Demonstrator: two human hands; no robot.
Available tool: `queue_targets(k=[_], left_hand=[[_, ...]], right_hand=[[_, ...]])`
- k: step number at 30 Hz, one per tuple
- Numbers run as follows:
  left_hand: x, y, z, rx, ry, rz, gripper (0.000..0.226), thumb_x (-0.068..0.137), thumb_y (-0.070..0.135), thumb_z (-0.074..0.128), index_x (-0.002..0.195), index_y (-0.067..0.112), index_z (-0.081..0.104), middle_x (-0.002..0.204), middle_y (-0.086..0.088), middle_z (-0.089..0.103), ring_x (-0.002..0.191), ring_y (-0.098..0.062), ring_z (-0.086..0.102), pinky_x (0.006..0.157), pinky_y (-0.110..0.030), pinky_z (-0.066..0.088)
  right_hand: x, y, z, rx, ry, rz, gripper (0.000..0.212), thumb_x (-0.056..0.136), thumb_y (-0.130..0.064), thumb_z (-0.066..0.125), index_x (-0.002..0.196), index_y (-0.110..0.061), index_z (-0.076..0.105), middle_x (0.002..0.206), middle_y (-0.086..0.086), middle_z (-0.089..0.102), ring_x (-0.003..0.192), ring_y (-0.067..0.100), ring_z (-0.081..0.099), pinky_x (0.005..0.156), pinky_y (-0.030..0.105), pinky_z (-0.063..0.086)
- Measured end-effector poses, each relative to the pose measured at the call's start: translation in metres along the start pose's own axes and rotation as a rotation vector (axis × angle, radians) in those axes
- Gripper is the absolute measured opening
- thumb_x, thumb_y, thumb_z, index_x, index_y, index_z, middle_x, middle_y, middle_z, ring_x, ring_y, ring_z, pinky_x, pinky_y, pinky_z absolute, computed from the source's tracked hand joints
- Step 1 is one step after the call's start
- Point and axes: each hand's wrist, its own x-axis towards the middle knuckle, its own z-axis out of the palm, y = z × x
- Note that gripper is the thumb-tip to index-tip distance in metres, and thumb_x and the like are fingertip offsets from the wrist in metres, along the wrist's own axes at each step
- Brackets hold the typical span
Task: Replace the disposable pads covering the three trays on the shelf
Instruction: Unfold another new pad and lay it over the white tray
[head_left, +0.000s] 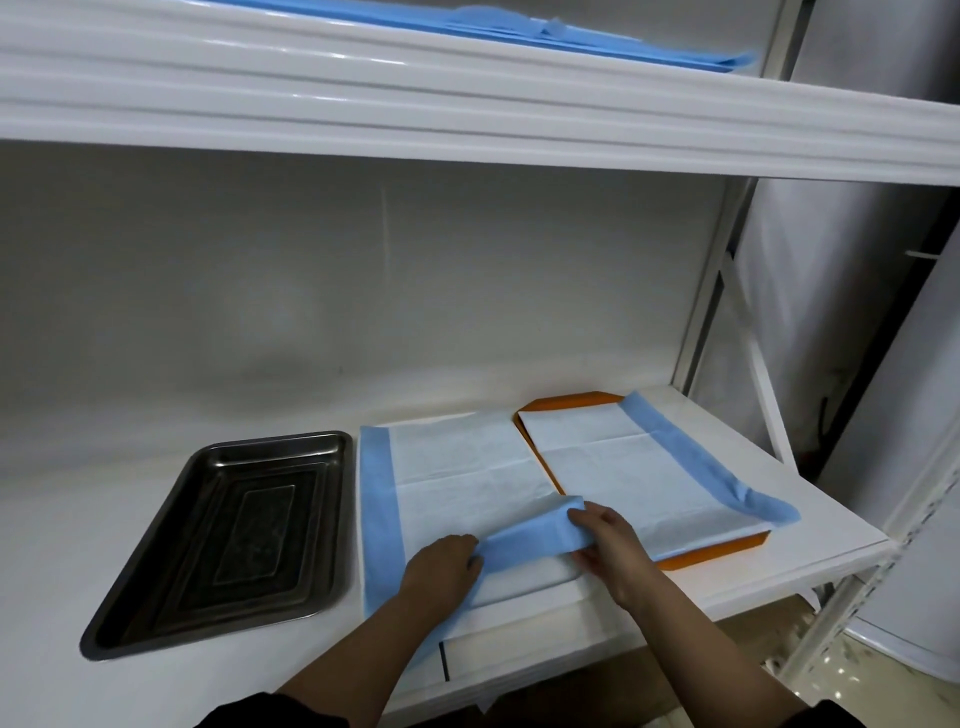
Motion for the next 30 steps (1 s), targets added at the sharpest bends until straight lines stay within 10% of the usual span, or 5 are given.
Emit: queue_targets(k=[12, 19, 27, 30], left_hand=[[0.012, 0.0, 0.005, 0.145, 0.135, -0.007, 0.025, 0.1, 0.019, 0.034, 0.108, 0.012, 0.056, 0.108, -0.006, 0.063, 0.1, -0.021, 0.058, 0.073, -0.027, 0.038], [0.014, -0.001, 0.005, 0.247, 0.132, 0.001, 0.022, 0.098, 0.01, 0.036, 0.111, 0.012, 0.054, 0.107, -0.007, 0.064, 0.098, -0.022, 0.06, 0.07, -0.027, 0.035], [0.015, 0.003, -0.002, 0.436, 0.075, 0.153, 0.027, 0.089, 0.0, 0.043, 0.113, 0.007, 0.052, 0.106, -0.013, 0.062, 0.098, -0.03, 0.061, 0.075, -0.034, 0.044], [0.011, 0.001, -0.005, 0.498, 0.126, 0.255, 0.034, 0.044, 0.011, 0.085, 0.068, 0.014, 0.061, 0.056, -0.003, 0.059, 0.047, -0.018, 0.059, 0.041, -0.02, 0.031]], right_hand=[[0.022, -0.005, -0.022, -0.829, -0.014, -0.465, 0.021, 0.095, -0.01, 0.051, 0.109, -0.025, 0.058, 0.109, -0.003, 0.057, 0.104, 0.019, 0.059, 0.089, 0.028, 0.052], [0.013, -0.012, -0.015, -1.615, -0.063, -1.055, 0.038, 0.081, -0.048, 0.063, 0.113, -0.028, 0.063, 0.125, -0.003, 0.048, 0.1, 0.015, 0.057, 0.08, 0.024, 0.05], [0.035, -0.007, -0.005, -1.893, -0.236, -1.31, 0.012, 0.065, -0.03, 0.08, 0.07, -0.025, 0.071, 0.071, -0.004, 0.06, 0.064, 0.013, 0.058, 0.047, 0.024, 0.045], [0.037, -0.004, 0.0, -1.965, -0.176, -1.305, 0.028, 0.045, -0.017, 0.089, 0.059, -0.022, 0.065, 0.059, -0.003, 0.058, 0.056, 0.015, 0.057, 0.042, 0.023, 0.04]])
